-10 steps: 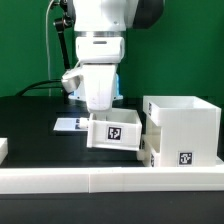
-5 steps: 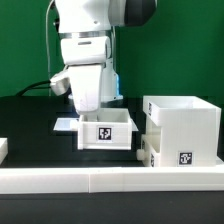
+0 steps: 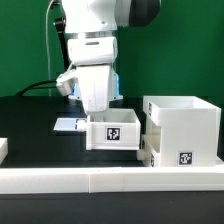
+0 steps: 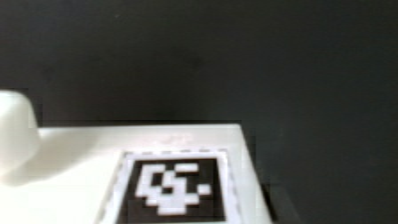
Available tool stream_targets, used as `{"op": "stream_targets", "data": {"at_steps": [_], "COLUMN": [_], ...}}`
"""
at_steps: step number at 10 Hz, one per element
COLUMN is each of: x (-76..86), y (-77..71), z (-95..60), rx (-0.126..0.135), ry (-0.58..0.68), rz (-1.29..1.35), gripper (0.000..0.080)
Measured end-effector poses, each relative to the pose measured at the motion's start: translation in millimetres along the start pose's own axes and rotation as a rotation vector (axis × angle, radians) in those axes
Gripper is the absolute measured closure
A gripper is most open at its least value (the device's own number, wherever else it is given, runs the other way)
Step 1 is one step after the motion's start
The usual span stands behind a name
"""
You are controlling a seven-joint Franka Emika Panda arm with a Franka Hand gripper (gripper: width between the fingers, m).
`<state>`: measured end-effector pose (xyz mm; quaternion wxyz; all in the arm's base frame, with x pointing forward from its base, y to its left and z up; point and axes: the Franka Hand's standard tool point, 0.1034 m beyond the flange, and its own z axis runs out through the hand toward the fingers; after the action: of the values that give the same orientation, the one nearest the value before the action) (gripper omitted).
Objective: Assemble drawer
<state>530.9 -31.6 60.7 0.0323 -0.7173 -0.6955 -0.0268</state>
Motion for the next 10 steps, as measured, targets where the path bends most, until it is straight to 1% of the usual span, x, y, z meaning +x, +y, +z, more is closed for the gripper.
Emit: {"op": "stream_targets", "data": {"at_steps": [1,4,5,6,8,10], "x": [-0.4,-1.0,0.7,4.7,9.9,13.9], "y": [1.0,-0.1,0.8,3.8,8.5,8.1], "z": [0.0,1.5,2.8,2.3,3.1,4.5], "rx": [-0.01,-0.005,-0.006,-0.016,-0.012,-0.01], "ry": [-0.002,-0.001,0.0,0.001,0.005,0.008], "rz": [-0.003,0.002,0.002,0.001,-0.003,-0.004], "gripper": [0.0757,0.0757,0.0757,0.0757,0.0757,0.0757]}}
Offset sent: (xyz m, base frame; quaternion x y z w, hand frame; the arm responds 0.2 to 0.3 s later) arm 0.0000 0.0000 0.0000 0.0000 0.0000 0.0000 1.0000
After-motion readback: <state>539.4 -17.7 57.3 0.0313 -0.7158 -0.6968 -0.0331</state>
